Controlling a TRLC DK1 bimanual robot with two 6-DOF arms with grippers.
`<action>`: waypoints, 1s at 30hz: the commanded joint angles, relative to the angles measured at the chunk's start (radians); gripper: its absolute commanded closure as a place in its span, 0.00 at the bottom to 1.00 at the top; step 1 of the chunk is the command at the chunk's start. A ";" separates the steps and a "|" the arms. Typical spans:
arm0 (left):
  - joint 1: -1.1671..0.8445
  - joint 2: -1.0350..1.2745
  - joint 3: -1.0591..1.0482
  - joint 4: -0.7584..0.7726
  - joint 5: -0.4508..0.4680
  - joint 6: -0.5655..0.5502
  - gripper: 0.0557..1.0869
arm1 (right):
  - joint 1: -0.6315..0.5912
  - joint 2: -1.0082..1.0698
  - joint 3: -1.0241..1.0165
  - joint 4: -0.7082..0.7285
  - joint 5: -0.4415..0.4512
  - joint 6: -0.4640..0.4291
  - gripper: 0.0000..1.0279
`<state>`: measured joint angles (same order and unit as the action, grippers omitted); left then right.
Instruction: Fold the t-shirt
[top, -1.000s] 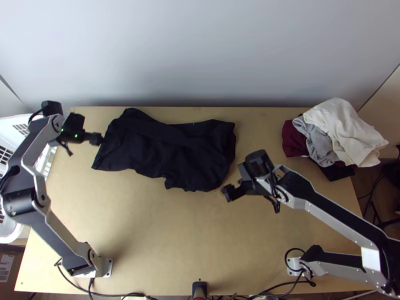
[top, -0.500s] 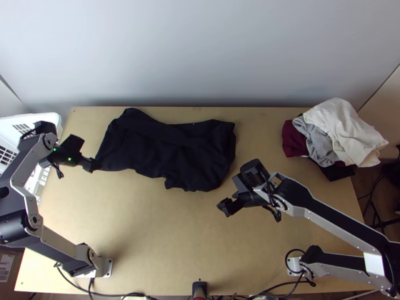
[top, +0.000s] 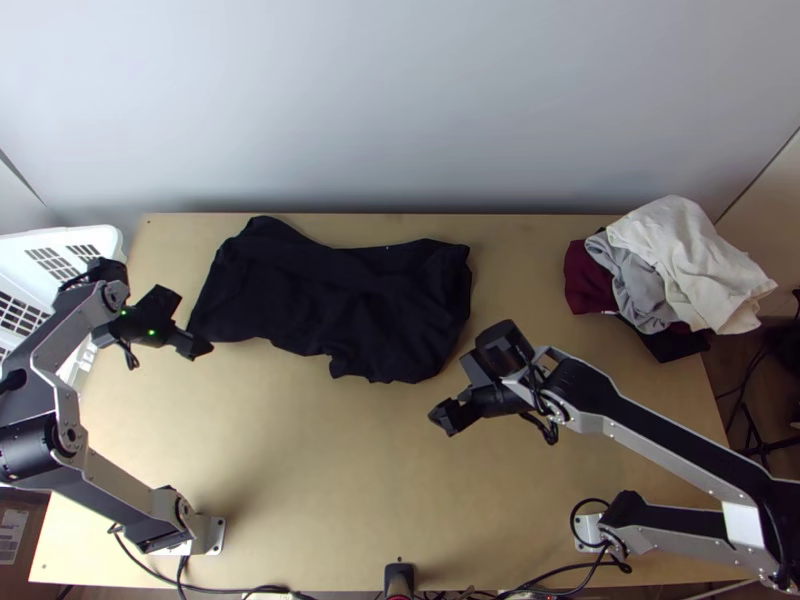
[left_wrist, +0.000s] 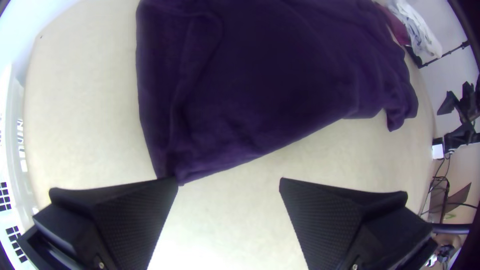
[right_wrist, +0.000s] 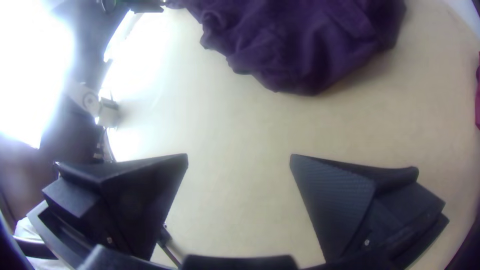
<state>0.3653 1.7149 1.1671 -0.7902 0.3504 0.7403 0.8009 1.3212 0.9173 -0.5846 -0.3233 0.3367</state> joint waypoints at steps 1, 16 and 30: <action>-0.026 0.022 -0.020 0.054 0.004 -0.055 0.05 | 0.004 0.065 0.005 0.111 -0.010 0.065 0.08; -0.023 0.014 -0.029 0.074 0.024 -0.098 0.05 | 0.054 0.285 0.074 0.232 -0.008 0.130 0.08; -0.026 0.026 -0.014 0.135 0.024 -0.173 0.05 | 0.035 0.397 0.121 0.285 0.073 0.131 0.08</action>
<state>0.3450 1.7329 1.1477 -0.6750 0.3744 0.5972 0.8478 1.6665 1.0206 -0.3241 -0.3023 0.4675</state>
